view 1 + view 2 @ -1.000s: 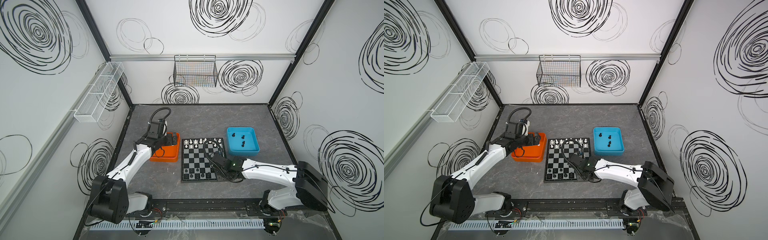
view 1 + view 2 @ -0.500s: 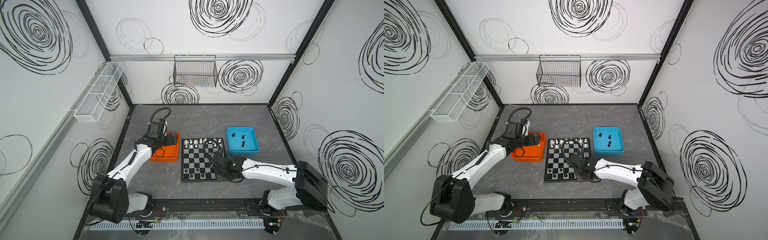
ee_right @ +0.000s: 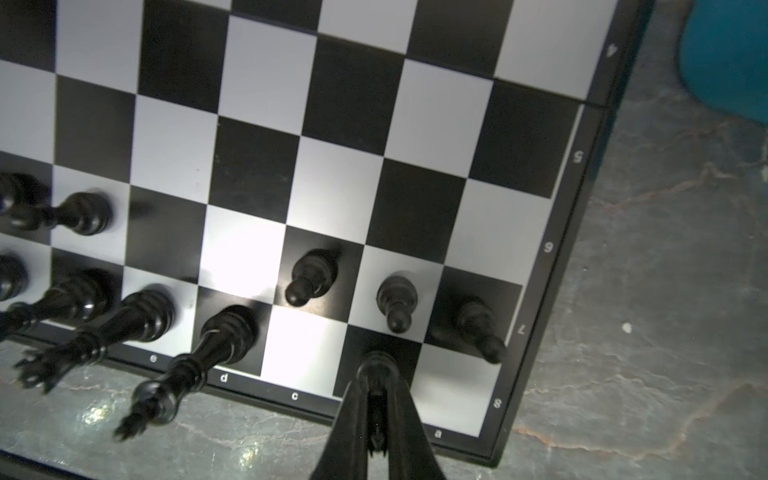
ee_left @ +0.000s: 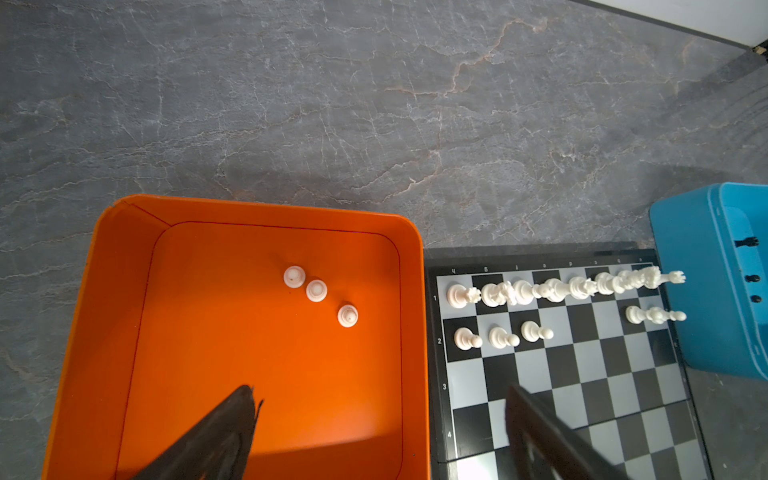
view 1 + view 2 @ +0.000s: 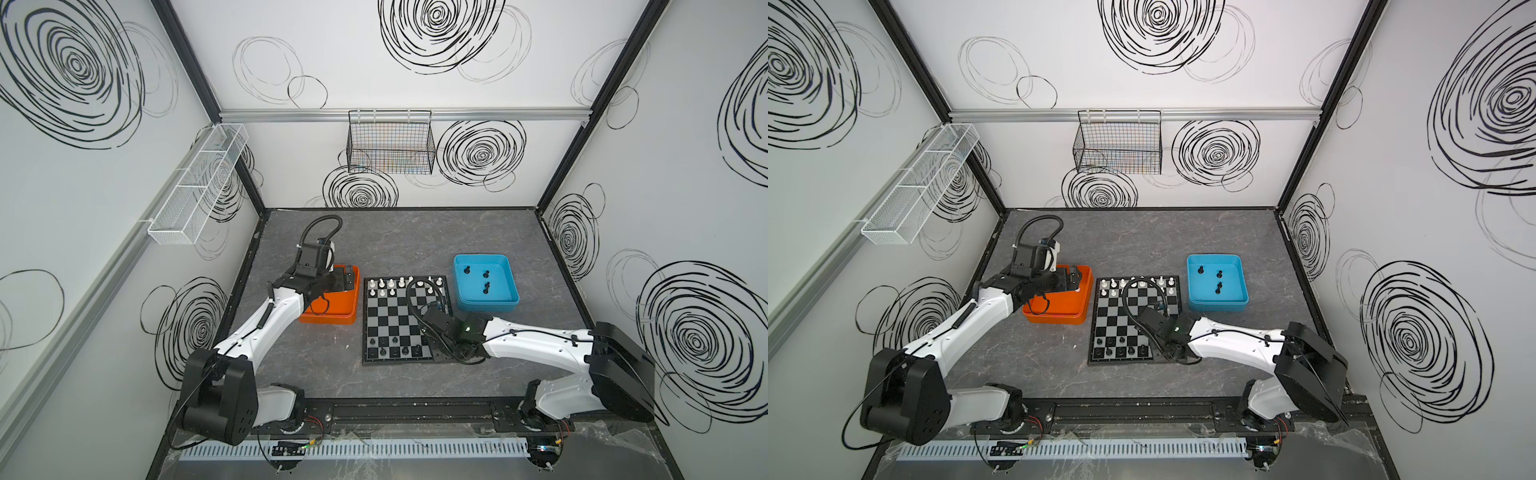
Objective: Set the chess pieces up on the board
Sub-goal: 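Lower the black piece toward an empty square in the black back row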
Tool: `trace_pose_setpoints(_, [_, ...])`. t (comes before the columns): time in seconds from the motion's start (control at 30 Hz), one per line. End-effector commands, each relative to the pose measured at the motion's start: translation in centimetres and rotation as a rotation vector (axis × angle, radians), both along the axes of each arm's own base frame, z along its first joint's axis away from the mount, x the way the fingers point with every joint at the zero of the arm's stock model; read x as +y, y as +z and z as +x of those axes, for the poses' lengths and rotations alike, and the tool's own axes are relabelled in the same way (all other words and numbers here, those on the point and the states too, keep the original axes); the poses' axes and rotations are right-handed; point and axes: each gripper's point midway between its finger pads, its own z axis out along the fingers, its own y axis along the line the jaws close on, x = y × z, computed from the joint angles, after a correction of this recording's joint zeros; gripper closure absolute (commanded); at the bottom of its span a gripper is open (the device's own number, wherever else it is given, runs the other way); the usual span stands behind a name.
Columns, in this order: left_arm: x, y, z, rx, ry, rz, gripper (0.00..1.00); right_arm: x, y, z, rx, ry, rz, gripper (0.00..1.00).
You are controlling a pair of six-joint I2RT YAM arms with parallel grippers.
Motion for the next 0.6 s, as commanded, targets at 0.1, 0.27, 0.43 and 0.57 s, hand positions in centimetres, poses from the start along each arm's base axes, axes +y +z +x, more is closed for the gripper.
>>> trace_pose_setpoints(0.1, [-0.42,0.26,0.53,-0.023,-0.003,-0.014,0.04,-0.72,-0.72,-0.3,0.016,-0.007,-0.03,0.89])
trace_pose_setpoints(0.27, [-0.41,0.22,0.49,-0.022,-0.003,-0.013,0.04,-0.82,-0.67,-0.4,0.016,-0.008,-0.026,0.9])
trace_pose_setpoints(0.43, [-0.41,0.22,0.49,-0.022,-0.003,-0.014,0.04,-0.82,-0.77,-0.57,0.022,-0.008,-0.022,0.9])
trace_pose_setpoints(0.57, [-0.4,0.19,0.47,-0.021,-0.002,-0.011,0.04,-0.85,-0.84,-0.77,0.023,-0.008,-0.02,0.9])
